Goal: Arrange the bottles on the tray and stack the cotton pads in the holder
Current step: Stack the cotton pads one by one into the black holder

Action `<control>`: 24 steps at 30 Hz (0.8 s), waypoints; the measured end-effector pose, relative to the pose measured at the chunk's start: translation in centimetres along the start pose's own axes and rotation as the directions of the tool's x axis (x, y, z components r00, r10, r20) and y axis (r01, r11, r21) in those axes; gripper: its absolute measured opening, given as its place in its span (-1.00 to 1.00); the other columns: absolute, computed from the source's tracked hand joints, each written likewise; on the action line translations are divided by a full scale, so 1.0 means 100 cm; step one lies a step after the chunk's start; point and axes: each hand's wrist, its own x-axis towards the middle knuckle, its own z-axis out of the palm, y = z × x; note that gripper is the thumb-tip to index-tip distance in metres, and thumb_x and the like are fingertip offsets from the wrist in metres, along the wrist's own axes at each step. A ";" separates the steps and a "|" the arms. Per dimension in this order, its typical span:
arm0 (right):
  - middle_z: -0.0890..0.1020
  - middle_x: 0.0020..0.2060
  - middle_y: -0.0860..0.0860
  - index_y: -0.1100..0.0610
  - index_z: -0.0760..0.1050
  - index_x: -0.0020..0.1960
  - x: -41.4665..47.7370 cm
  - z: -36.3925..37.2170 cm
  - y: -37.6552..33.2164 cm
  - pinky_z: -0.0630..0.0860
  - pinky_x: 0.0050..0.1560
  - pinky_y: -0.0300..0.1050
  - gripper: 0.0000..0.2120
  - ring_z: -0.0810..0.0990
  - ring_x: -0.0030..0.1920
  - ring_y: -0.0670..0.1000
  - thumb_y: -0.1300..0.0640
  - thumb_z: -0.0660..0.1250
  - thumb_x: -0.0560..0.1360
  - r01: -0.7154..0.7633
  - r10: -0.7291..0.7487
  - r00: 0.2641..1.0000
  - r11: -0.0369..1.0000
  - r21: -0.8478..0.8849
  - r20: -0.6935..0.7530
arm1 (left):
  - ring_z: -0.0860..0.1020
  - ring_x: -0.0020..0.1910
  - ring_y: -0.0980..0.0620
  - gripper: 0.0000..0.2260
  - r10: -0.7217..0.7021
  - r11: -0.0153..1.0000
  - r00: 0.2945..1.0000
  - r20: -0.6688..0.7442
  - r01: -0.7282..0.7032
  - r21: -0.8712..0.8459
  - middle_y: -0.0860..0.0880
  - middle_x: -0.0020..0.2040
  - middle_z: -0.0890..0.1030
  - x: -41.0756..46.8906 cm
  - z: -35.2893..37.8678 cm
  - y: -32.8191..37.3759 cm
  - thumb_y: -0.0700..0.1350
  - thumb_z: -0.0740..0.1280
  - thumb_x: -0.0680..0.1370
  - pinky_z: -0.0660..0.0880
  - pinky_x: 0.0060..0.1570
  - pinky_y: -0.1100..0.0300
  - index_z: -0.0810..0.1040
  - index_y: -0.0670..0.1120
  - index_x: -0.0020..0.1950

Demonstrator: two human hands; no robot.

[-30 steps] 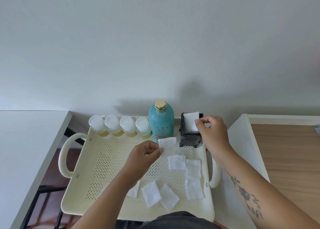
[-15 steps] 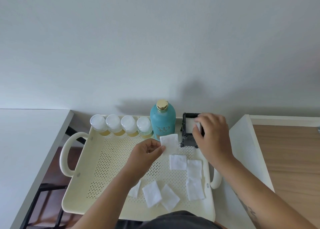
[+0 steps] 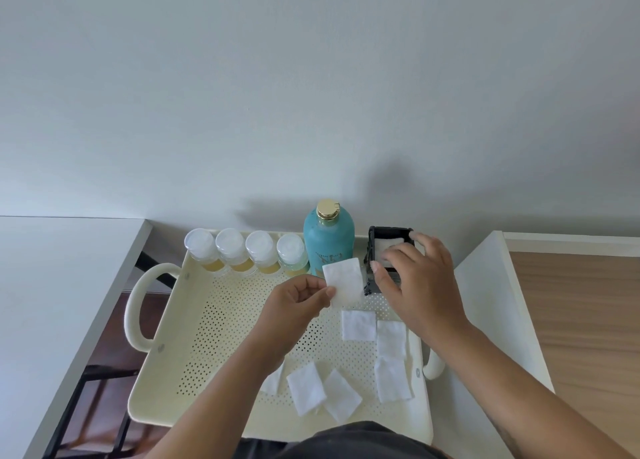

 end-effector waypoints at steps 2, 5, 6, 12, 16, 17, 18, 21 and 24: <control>0.66 -0.11 -0.14 0.01 0.61 -0.03 -0.007 -0.005 -0.012 0.25 0.19 -0.07 -0.69 0.45 0.15 0.04 -0.13 0.17 0.52 -0.026 0.037 0.996 0.990 0.136 -0.082 | 0.57 -0.14 0.03 -0.88 0.009 1.000 1.000 -0.006 -0.009 0.005 -0.14 -0.10 0.70 0.000 -0.001 0.001 0.06 0.45 0.48 0.52 -0.03 0.08 0.68 0.04 -0.09; 0.62 -0.17 -0.19 -0.03 0.58 -0.03 -0.017 -0.008 -0.034 0.25 0.04 -0.08 -0.81 0.47 0.02 0.01 -0.11 0.31 0.48 -0.058 0.083 0.994 0.959 0.277 -0.078 | 0.57 -0.12 0.00 -0.84 0.018 1.000 1.000 0.001 -0.018 -0.005 -0.16 -0.08 0.69 -0.001 -0.001 0.002 0.09 0.46 0.47 0.51 -0.02 0.06 0.68 0.03 -0.07; 0.61 -0.17 -0.20 -0.03 0.57 -0.02 -0.019 -0.007 -0.040 0.28 0.02 -0.06 -0.84 0.48 0.00 -0.01 -0.08 0.36 0.48 -0.080 0.105 0.992 0.943 0.325 -0.063 | 0.58 -0.11 0.00 -0.82 0.020 1.000 1.000 0.006 -0.020 -0.003 -0.16 -0.07 0.69 -0.002 -0.001 0.002 0.10 0.46 0.46 0.51 -0.01 0.06 0.68 0.03 -0.07; 0.60 -0.09 -0.18 -0.02 0.51 0.05 -0.019 -0.005 -0.051 0.50 0.10 0.10 -0.80 0.54 -0.01 -0.04 -0.02 0.42 0.47 -0.362 0.353 0.924 0.687 0.630 0.146 | 0.61 -0.10 0.05 -0.74 0.020 1.000 0.999 0.025 -0.020 -0.013 -0.08 -0.10 0.70 -0.007 -0.003 0.006 0.18 0.47 0.39 0.52 0.01 0.06 0.68 0.04 -0.07; 0.64 -0.12 -0.16 -0.08 0.53 -0.01 -0.018 -0.004 -0.049 0.55 -0.05 -0.20 -0.88 0.59 -0.05 -0.14 -0.03 0.40 0.48 -0.466 0.348 0.881 0.513 0.721 0.322 | 0.61 -0.09 0.05 -0.78 0.020 0.999 0.999 0.050 -0.018 -0.030 -0.10 -0.10 0.70 -0.011 -0.006 0.007 0.14 0.46 0.43 0.52 0.02 0.05 0.67 0.02 -0.07; 0.65 -0.14 -0.15 -0.09 0.55 -0.03 -0.018 -0.003 -0.049 0.56 -0.09 -0.25 -0.91 0.61 -0.08 -0.15 -0.03 0.40 0.49 -0.482 0.333 0.873 0.481 0.732 0.357 | 0.61 -0.09 0.05 -0.81 0.022 0.999 0.998 0.052 -0.020 -0.025 -0.11 -0.10 0.70 -0.012 -0.007 0.006 0.11 0.46 0.45 0.52 0.01 0.06 0.67 0.03 -0.07; 0.66 -0.17 -0.14 -0.09 0.57 -0.05 -0.018 -0.002 -0.048 0.55 -0.15 -0.30 -0.94 0.62 -0.12 -0.17 -0.03 0.39 0.49 -0.488 0.317 0.871 0.467 0.737 0.376 | 0.61 -0.10 0.05 -0.84 0.024 1.000 0.998 0.049 -0.023 -0.016 -0.12 -0.10 0.70 -0.013 -0.008 0.005 0.09 0.46 0.47 0.52 -0.01 0.08 0.67 0.03 -0.08; 0.66 -0.23 -0.15 -0.08 0.58 -0.11 -0.016 -0.001 -0.048 0.51 -0.25 -0.37 -0.97 0.60 -0.20 -0.21 -0.01 0.38 0.50 -0.461 0.300 0.886 0.488 0.742 0.353 | 0.61 -0.13 0.10 -0.84 0.027 0.999 0.999 0.027 -0.027 0.026 -0.03 -0.15 0.70 -0.014 -0.015 0.000 0.12 0.48 0.44 0.54 -0.08 0.21 0.68 0.06 -0.08; 0.66 -0.26 -0.14 -0.06 0.58 -0.12 -0.009 -0.006 -0.042 0.50 -0.27 -0.34 -0.97 0.59 -0.22 -0.20 0.04 0.38 0.50 -0.414 0.338 0.903 0.528 0.742 0.264 | 0.64 -0.15 0.16 -0.89 0.023 0.989 0.999 -0.048 -0.016 0.147 0.04 -0.14 0.73 -0.014 -0.028 -0.013 0.08 0.49 0.45 0.51 -0.17 0.39 0.67 0.10 -0.09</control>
